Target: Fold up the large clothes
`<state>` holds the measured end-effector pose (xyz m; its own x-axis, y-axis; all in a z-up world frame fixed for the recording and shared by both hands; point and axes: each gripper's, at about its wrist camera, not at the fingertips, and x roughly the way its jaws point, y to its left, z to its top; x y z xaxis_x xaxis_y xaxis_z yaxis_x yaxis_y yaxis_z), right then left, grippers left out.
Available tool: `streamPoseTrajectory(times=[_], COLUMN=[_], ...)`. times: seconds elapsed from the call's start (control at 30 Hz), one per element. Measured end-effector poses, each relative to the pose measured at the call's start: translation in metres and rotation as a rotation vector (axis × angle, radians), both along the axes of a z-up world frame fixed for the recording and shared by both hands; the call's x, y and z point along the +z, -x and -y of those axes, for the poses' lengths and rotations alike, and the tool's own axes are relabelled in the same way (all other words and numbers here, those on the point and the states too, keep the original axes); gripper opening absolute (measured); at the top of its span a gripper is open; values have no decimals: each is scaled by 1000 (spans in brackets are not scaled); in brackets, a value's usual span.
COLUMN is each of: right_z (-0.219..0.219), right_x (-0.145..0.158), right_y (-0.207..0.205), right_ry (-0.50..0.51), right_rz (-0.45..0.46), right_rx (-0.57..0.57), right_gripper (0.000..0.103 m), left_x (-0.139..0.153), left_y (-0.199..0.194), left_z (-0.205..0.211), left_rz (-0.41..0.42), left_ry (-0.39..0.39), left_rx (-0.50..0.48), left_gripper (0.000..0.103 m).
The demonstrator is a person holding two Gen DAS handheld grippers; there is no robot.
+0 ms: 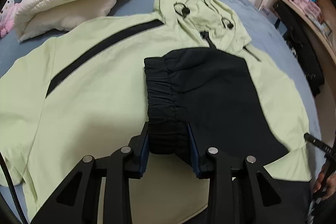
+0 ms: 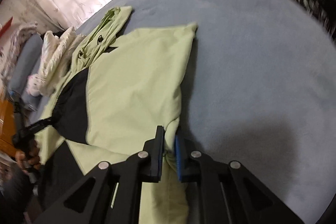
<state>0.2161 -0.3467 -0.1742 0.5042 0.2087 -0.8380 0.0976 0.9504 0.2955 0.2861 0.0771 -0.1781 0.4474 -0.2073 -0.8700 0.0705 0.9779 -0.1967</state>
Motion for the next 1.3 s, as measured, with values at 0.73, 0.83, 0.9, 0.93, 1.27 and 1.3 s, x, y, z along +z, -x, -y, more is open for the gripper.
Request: streamPoseTrajectory(times=[0.73, 0.83, 0.9, 0.93, 1.27, 1.3], right_z=[-158, -161, -149, -140, -71, -70], right_x=[10, -11, -12, -11, -1, 0], right_y=[-25, -30, -28, -27, -5, -4], right_ry=[-3, 55, 61, 61, 70, 66], right_rz=[11, -21, -12, -12, -8, -7], right_rx=[171, 174, 161, 143, 4, 0], right_gripper=[44, 40, 29, 23, 22, 22], left_x=[31, 28, 18, 13, 2, 3], left_y=[21, 22, 19, 17, 24, 25], left_z=[34, 32, 25, 21, 1, -1], left_rz=[98, 112, 78, 60, 41, 50], left_ry=[-192, -214, -234, -226, -168, -187], left_rx=[-4, -10, 1, 2, 21, 36], left_gripper=[58, 58, 58, 64, 66, 66])
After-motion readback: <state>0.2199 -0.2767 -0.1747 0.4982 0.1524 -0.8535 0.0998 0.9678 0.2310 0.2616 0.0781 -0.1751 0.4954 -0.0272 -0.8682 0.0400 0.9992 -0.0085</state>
